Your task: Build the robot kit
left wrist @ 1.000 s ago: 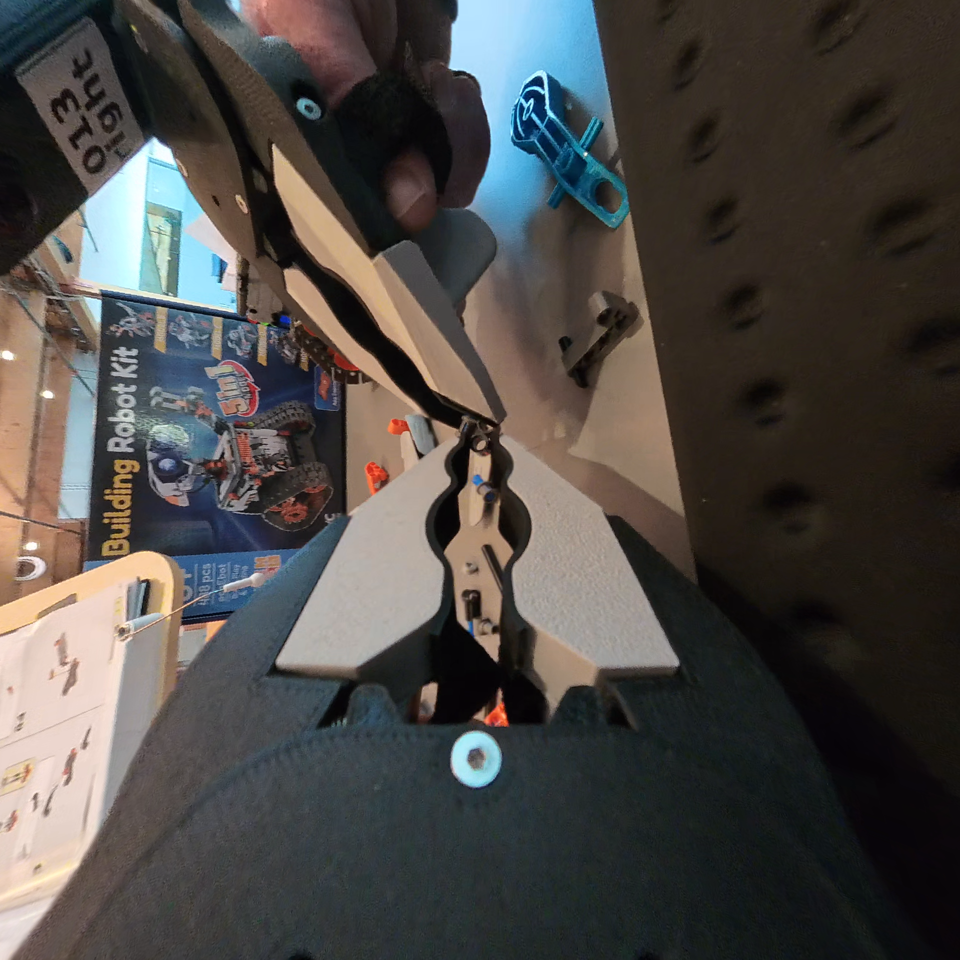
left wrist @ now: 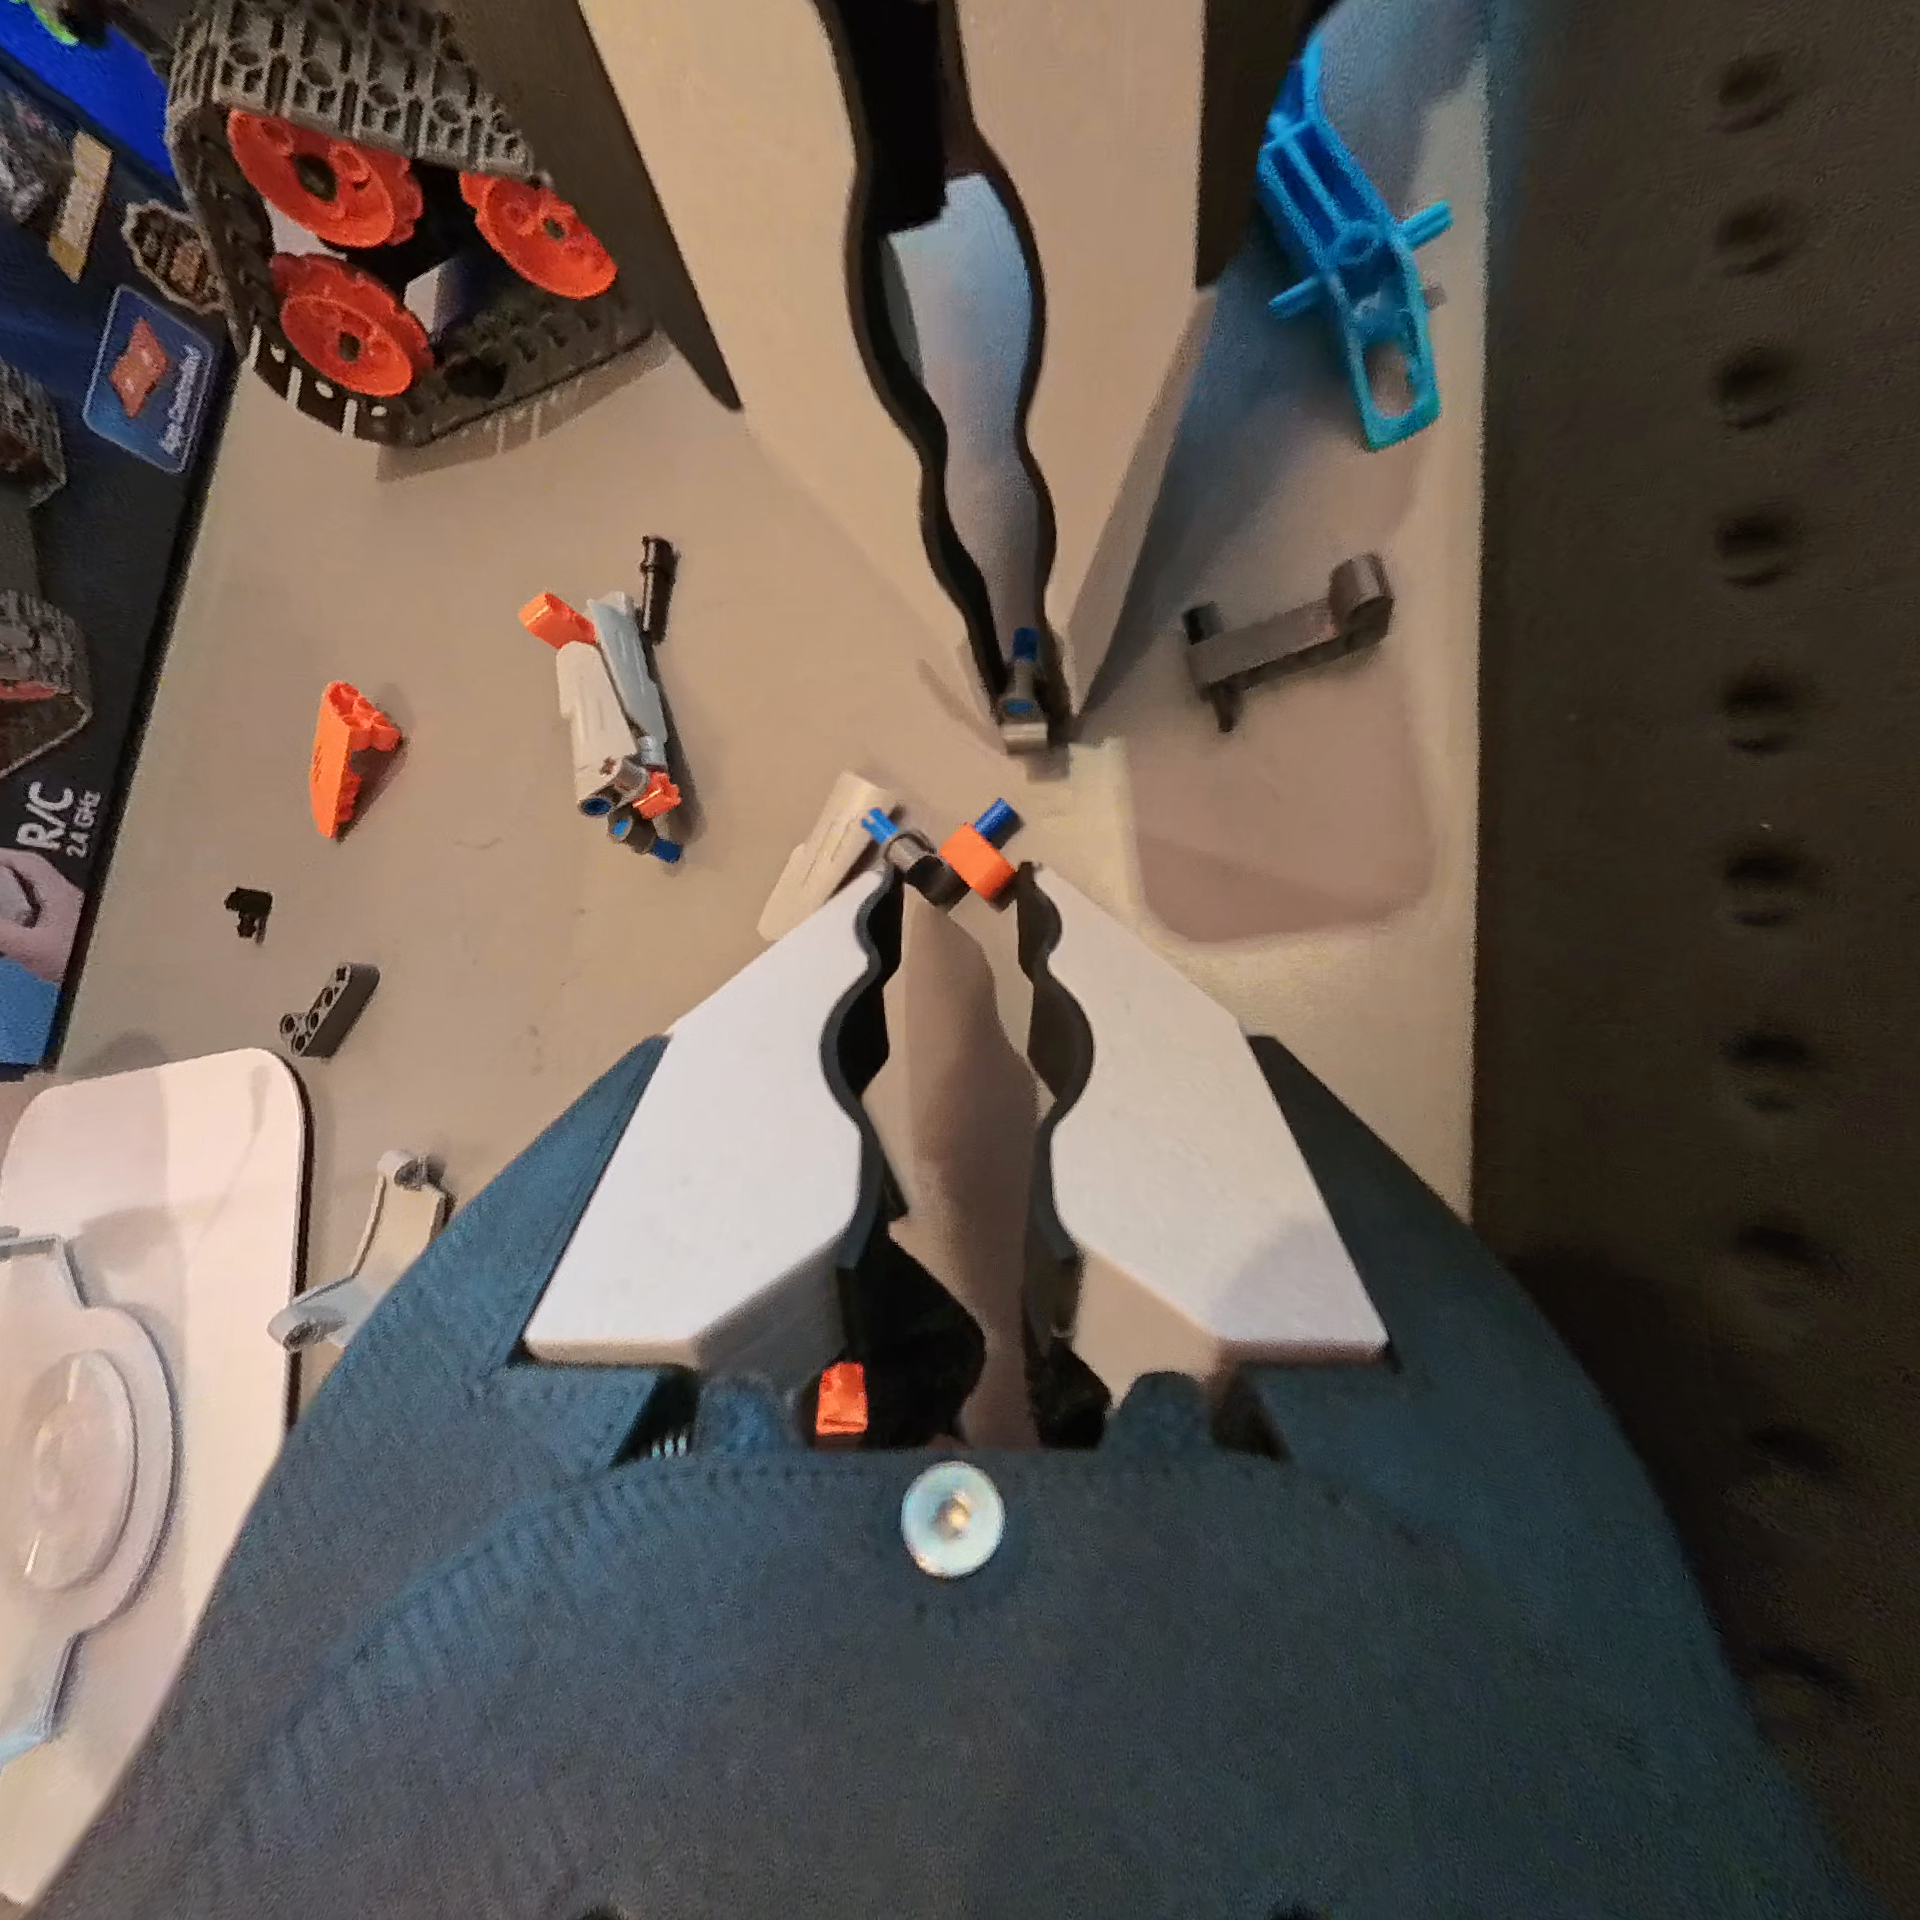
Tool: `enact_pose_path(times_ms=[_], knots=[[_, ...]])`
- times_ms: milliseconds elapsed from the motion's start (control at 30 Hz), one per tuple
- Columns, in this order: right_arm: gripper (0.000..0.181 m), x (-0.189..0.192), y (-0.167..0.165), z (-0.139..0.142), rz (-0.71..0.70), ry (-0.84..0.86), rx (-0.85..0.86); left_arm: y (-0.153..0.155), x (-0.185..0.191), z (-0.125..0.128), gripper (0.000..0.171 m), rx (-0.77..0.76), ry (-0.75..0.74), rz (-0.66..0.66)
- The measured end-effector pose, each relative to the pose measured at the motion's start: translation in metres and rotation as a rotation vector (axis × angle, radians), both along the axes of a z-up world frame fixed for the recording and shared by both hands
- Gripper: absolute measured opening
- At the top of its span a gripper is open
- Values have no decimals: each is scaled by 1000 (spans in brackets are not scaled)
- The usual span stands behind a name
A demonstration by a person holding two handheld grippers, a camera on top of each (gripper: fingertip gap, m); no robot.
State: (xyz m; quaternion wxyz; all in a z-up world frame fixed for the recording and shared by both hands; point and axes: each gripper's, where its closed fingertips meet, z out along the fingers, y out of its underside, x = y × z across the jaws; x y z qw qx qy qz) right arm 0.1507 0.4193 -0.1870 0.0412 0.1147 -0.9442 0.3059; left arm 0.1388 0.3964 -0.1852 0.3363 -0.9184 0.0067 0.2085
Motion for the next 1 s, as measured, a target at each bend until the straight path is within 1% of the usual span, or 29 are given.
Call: enact_pose_path(times_ms=[67,167,300,433,533,600,733,933,1000], knots=[[6,3,9,0,15,-11,25,3,10,0,20,2,-12,-51],[6,9,19,1,27,-33,37,4,16,0,20,-4,-4,-76],[6,13,28,-1,34,-34,61,3,18,4,25,20,-28,-66],[6,19,31,-3,45,-49,68,5,24,7,27,32,-38,-81],[6,20,32,-3,42,-45,73,12,30,13,26,47,-23,-122],[6,22,33,-3,45,-56,72,18,36,12,26,40,-33,-149],[6,27,30,-4,56,-71,62,26,45,2,22,2,-56,-187],[6,31,24,-4,69,-81,46,30,43,-5,3,-16,-65,-170],[6,32,24,-4,73,-85,43,29,44,-5,2,-18,-61,-172]])
